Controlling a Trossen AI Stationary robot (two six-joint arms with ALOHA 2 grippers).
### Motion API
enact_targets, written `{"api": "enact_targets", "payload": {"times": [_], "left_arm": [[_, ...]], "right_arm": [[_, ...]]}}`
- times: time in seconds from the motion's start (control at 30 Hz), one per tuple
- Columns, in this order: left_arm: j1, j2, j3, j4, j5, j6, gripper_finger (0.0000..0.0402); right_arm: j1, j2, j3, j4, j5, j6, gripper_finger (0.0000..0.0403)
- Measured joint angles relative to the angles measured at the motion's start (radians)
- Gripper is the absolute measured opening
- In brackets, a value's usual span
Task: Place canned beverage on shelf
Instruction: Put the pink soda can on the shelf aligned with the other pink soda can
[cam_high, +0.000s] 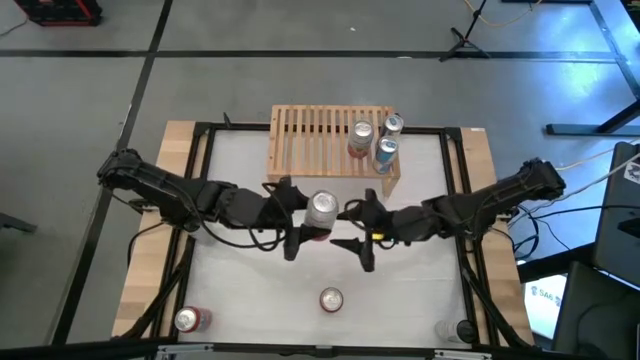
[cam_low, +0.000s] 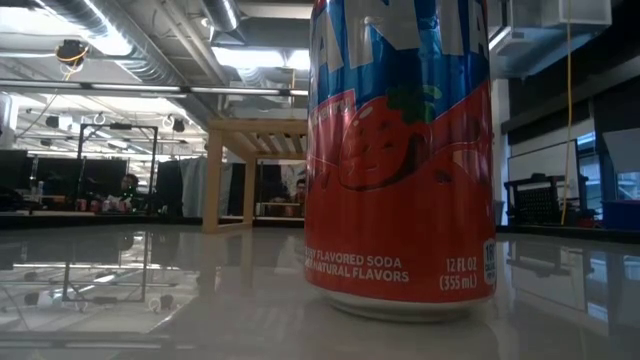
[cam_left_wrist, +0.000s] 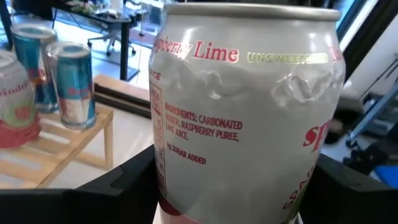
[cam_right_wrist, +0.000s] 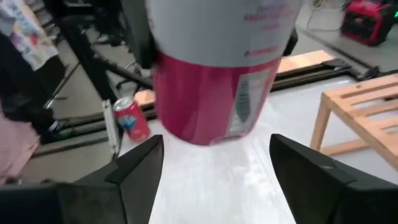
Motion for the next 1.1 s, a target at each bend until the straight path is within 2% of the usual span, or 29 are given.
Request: {"api": "enact_targets", "payload": {"times": [0.23,0.43,0.83,1.1], "left_arm": [[0.002,0.0,0.001,0.03,-0.013,0.008,0.027],[0.005,-0.003,0.003,0.061,-0.014,0.011,0.027],[0.006,0.003,0.002,0.064,-0.021,0.029,0.027],[0.015,0.004,0.001,0.095,-0.026,0.029,0.027]], "right_arm": [[-0.003,0.053,-0.003,0.145,0.006,-0.033,0.0291],[-0.011,0.053,-0.003,0.201,0.024,-0.05,0.0306],[-0.026,0.054,-0.001,0.262,0.005,-0.044,0.0365],[-0.045,0.067,0.001,0.27,0.013,-0.045,0.035]]}}
